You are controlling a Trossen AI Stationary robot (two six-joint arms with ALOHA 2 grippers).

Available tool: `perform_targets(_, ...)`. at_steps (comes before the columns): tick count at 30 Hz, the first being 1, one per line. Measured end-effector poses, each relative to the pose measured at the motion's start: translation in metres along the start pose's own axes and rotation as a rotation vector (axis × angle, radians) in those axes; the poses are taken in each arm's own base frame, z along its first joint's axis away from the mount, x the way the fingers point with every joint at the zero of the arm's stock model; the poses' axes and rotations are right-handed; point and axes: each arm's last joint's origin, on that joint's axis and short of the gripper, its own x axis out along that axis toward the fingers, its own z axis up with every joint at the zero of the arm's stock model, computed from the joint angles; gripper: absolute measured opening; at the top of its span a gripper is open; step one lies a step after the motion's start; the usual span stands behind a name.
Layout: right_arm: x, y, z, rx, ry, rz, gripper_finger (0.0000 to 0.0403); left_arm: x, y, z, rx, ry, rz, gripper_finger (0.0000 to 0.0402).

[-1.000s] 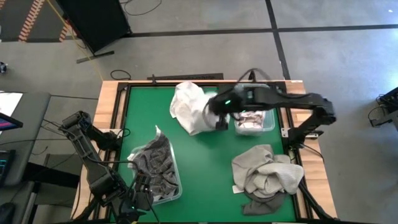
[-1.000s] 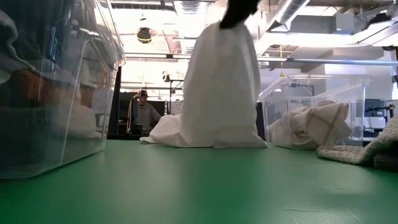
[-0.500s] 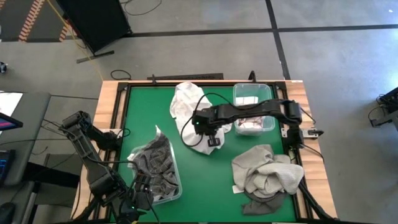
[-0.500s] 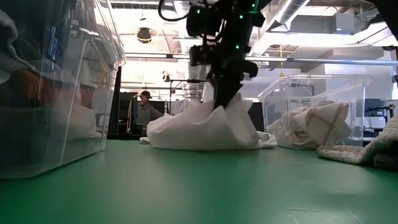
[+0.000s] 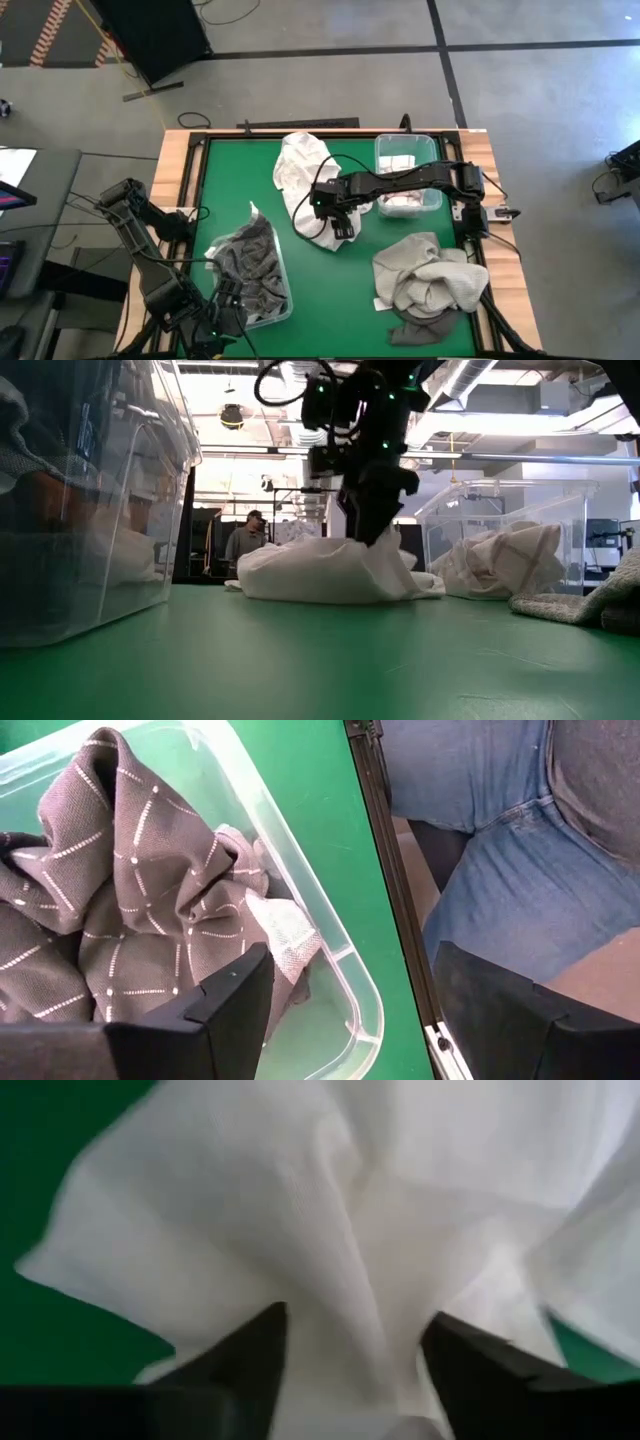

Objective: Sort towels by color in basket
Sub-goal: Put the white towel into the top transparent bin

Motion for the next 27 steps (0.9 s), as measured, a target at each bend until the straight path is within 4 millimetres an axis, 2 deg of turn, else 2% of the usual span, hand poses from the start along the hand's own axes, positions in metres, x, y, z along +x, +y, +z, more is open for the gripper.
perform_targets(3,0.010,-0.002,-0.009,0.031,0.028,0.003,0.0325,0.000,0.000,0.000,-0.001,0.000,0.000,0.0264)
perform_targets(6,0.026,-0.004,-0.020,0.052,0.033,-0.002,0.0357,0.000,0.000,0.000,0.003,0.000,0.000,0.0264)
perform_targets(10,0.040,-0.008,-0.031,0.070,0.014,-0.007,0.0363,0.000,0.000,0.000,0.011,-0.004,0.007,0.0264)
perform_targets(14,0.048,-0.011,-0.037,0.083,-0.023,0.009,0.0342,0.000,0.000,0.000,0.013,-0.006,0.010,0.0264)
perform_targets(17,0.048,-0.014,-0.039,0.094,-0.022,0.014,0.0306,0.000,0.000,0.000,0.012,-0.007,0.011,0.0264)
perform_targets(20,0.048,-0.014,-0.038,0.096,-0.036,0.053,0.0251,0.000,0.000,0.000,0.013,-0.008,0.013,0.0264)
perform_targets(23,0.048,-0.011,-0.038,0.091,-0.036,0.079,0.0176,0.000,0.001,0.000,0.013,-0.012,0.018,0.0264)
perform_targets(27,0.048,-0.007,-0.037,0.079,-0.036,0.087,0.0055,0.000,0.001,0.000,0.014,-0.017,0.025,0.0264)
